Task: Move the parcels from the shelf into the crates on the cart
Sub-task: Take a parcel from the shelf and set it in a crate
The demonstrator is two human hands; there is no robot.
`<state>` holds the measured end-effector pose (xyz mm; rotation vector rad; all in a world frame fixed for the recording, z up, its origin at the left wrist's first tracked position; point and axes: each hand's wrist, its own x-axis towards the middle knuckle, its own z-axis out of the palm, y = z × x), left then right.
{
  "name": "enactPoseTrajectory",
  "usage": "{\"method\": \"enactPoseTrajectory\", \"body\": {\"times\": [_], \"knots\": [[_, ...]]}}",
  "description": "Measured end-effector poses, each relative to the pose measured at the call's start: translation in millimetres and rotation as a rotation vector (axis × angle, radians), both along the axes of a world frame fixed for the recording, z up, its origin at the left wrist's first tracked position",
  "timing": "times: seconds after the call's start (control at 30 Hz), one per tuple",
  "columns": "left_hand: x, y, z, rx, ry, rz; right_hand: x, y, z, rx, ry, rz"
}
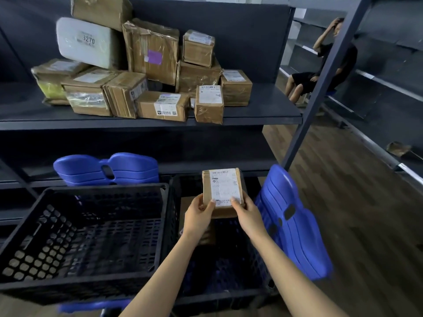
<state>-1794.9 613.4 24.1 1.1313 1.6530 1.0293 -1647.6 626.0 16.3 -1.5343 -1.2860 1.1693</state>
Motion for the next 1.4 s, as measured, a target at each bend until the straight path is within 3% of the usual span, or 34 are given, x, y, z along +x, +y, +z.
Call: {"method": "enactPoseTrajectory", "body": {"times": [0.23,0.4,0.57,0.77,0.97,1.1,1.23,1.4], "knots": [[7.7,1.7,-21.7,-0.045,0.013,-0.013,6.8,1.1,-24.1,-0.082,-0.143,0.048],[9.4,4.2,-33.3,-0.082,0.025,-0.002,12.8,-4.6,-36.2,0.163,-0.38,0.113],[5.4,9.1,-45.6,-0.08,0.036,-0.016,18.3,-9.3,-55.3,0.297,-0.791,0.287],[2.2,12.1,-68.9,-0.082,0.112,-0.082,19.8,-2.5,-70.9,0.301,-0.886,0.238],[1.3,9.6,-91.2,0.04,0.166,-0.253,23.5,4.5,-88.2,0.255,-0.959,0.295],[2.1,9.5,-108.6,0.044,0.467,-0.48,23.5,6.2,-102.3,0.252,-1.012,0.336],[5.8,20.4,-130.3,0.016,0.601,-0.483,27.3,14.3,-120.2,0.233,-1.121,0.457],[9.3,39.2,-168.7,0.039,0.563,-0.445,30.2,35.9,-141.1,0.246,-1.264,0.558]]}}
